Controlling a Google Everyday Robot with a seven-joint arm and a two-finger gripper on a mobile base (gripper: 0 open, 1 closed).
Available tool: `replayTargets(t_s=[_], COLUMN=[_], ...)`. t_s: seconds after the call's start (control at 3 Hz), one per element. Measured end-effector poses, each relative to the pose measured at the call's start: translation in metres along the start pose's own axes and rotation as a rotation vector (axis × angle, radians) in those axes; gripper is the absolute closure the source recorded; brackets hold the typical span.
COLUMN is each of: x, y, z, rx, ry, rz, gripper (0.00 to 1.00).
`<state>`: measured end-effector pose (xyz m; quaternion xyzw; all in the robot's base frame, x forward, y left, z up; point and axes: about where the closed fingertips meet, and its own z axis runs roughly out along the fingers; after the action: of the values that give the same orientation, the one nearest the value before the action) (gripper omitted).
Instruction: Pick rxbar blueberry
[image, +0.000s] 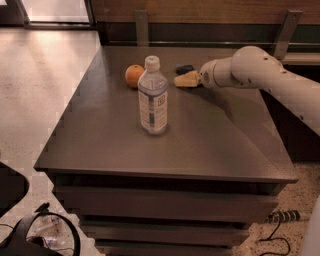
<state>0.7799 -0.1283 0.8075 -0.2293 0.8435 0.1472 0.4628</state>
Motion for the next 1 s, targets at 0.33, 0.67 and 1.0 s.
replayTargets(t_s=[0.33, 0.67, 1.0], x=[-0.0039, -0.0073, -0.0118], y=[0.0002, 0.0006, 0.0022], z=[-0.0024, -0.0042, -0.0015], rx=[0.0, -0.001, -0.014], ry=[0.0, 0.0, 0.006], rz=[0.0, 0.0, 0.0], gripper=[0.88, 1.0, 1.0])
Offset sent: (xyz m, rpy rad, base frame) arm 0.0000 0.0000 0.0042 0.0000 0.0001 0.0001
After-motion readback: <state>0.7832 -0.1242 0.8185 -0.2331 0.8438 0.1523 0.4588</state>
